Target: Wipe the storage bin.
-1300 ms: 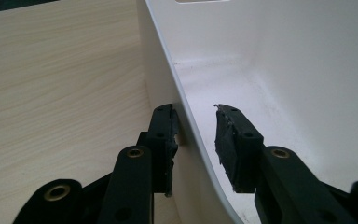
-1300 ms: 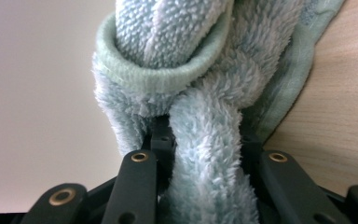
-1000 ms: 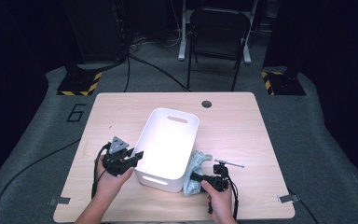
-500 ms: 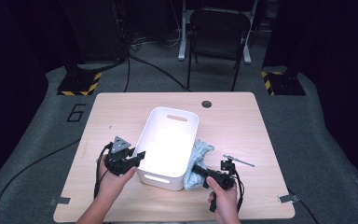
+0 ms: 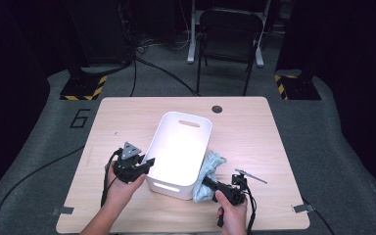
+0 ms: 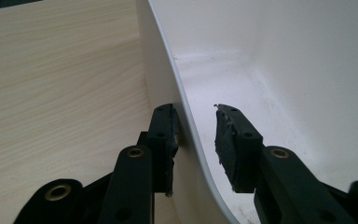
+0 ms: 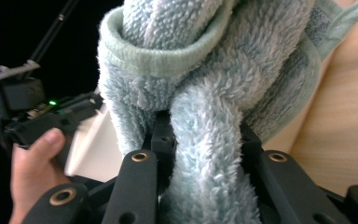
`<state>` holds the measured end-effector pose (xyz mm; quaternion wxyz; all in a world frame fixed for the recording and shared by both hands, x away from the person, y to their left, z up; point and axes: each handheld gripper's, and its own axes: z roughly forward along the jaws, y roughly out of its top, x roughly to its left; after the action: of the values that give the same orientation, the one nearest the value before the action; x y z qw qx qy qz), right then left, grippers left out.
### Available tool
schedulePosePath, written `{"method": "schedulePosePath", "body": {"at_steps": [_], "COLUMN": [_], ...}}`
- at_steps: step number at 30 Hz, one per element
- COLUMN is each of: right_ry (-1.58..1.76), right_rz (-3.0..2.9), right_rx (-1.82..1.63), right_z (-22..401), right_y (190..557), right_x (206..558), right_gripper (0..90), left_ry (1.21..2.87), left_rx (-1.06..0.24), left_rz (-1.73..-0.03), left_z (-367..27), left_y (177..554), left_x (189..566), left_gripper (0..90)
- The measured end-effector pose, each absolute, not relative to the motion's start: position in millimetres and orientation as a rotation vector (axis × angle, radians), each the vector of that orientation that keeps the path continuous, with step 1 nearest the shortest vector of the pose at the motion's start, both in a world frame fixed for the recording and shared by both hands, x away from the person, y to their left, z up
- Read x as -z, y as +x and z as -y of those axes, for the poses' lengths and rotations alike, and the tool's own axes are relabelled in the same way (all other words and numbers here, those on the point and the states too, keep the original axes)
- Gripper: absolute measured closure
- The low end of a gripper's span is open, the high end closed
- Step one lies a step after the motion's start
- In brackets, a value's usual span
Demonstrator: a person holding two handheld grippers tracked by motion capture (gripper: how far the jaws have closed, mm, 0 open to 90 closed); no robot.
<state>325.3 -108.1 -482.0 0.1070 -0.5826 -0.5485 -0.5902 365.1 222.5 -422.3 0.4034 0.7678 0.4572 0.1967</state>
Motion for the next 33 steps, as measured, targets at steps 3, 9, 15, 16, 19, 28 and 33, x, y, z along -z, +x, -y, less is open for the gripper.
{"method": "schedulePosePath", "body": {"at_steps": [3, 9, 15, 16, 19, 28, 33], "right_ry": [-1.743, -1.812, -1.850, -1.875, -1.859, -1.846, -1.856], "right_rz": [1.613, 1.577, 1.623, 1.624, 1.652, 1.600, 1.643], "right_rx": [1.691, 1.602, 1.559, 1.504, 1.521, 1.497, 1.480], "right_z": [108.4, 107.9, 106.1, 106.2, 105.0, 106.3, 104.0], "right_y": [327.0, 330.6, 336.2, 335.7, 339.3, 347.4, 348.7], "right_x": [492.1, 514.5, 534.5, 533.5, 537.8, 540.8, 536.1], "right_gripper": [69.2, 69.3, 69.7, 69.8, 69.8, 69.3, 70.2], "left_ry": [1.937, 1.933, 1.929, 1.934, 1.940, 1.924, 1.922], "left_rx": [-0.498, -0.498, -0.503, -0.511, -0.519, -0.510, -0.511], "left_rz": [-1.159, -1.159, -1.162, -1.161, -1.159, -1.182, -1.191], "left_z": [-222.2, -222.4, -222.5, -222.7, -223.7, -226.8, -228.0], "left_y": [365.1, 365.0, 363.4, 363.0, 362.1, 356.9, 353.4], "left_x": [422.3, 422.5, 422.8, 422.5, 422.3, 422.2, 421.9], "left_gripper": [68.1, 68.5, 69.3, 69.5, 69.6, 66.5, 65.2]}}
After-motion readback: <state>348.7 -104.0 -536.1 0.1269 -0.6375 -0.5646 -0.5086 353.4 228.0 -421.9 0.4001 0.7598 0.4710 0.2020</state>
